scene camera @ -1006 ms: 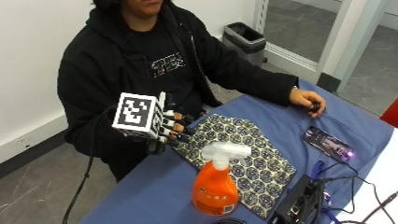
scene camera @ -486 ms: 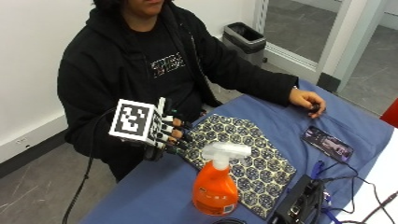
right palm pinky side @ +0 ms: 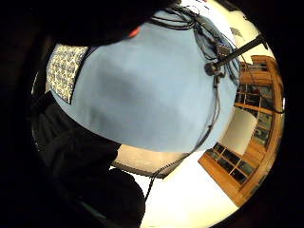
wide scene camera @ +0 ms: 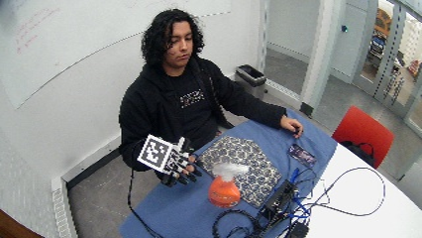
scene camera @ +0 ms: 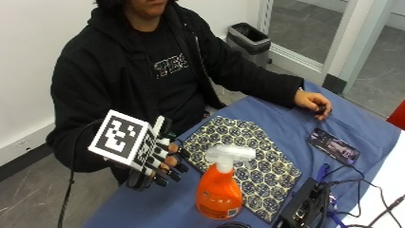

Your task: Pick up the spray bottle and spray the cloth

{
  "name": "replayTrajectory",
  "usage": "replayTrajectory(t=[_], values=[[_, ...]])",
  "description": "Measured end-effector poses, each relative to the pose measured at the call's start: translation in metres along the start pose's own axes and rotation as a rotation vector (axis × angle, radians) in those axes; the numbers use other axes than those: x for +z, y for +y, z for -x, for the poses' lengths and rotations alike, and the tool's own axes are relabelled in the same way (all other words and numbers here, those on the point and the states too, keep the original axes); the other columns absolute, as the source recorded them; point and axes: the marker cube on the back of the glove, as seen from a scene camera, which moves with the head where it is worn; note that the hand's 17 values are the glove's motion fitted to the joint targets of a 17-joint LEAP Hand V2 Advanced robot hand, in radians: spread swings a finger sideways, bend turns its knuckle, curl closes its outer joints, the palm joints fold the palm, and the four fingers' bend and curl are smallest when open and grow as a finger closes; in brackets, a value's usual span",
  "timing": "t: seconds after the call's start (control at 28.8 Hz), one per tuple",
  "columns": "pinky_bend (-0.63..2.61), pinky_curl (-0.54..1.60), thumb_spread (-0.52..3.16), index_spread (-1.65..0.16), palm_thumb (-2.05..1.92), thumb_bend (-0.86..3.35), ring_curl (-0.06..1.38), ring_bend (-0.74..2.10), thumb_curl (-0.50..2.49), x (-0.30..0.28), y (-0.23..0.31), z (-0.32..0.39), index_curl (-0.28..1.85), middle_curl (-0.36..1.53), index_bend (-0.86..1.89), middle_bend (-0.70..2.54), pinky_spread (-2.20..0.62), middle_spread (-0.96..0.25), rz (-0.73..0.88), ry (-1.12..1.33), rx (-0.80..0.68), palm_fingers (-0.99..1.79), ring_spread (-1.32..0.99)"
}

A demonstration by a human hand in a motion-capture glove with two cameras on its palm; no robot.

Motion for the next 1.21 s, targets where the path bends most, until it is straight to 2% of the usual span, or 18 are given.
replayTrajectory(t=[0.28, 0.62, 0.8, 1.21], values=[[0.19, 0.21, 1.28, -0.33, 0.64, 0.24, 0.26, 0.36, 0.26, -0.044, -0.057, -0.017, 0.32, 0.3, 0.17, 0.29, 0.21, -0.01, -0.092, -0.149, -0.008, 0.58, -0.01], [0.19, 0.25, 1.26, -0.32, 0.63, 0.17, 0.29, 0.39, 0.27, -0.093, -0.084, -0.043, 0.31, 0.33, 0.13, 0.29, 0.21, -0.01, -0.123, -0.188, -0.025, 0.65, -0.03], [0.19, 0.26, 1.23, -0.31, 0.64, 0.14, 0.31, 0.4, 0.28, -0.091, -0.107, -0.044, 0.3, 0.34, 0.13, 0.29, 0.21, -0.02, -0.135, -0.34, -0.096, 0.66, -0.04], [0.18, 0.29, 1.13, -0.28, 0.77, 0.11, 0.34, 0.42, 0.33, -0.073, -0.15, -0.031, 0.31, 0.37, 0.15, 0.3, 0.13, -0.05, -0.159, -0.665, -0.235, 0.88, -0.08]])
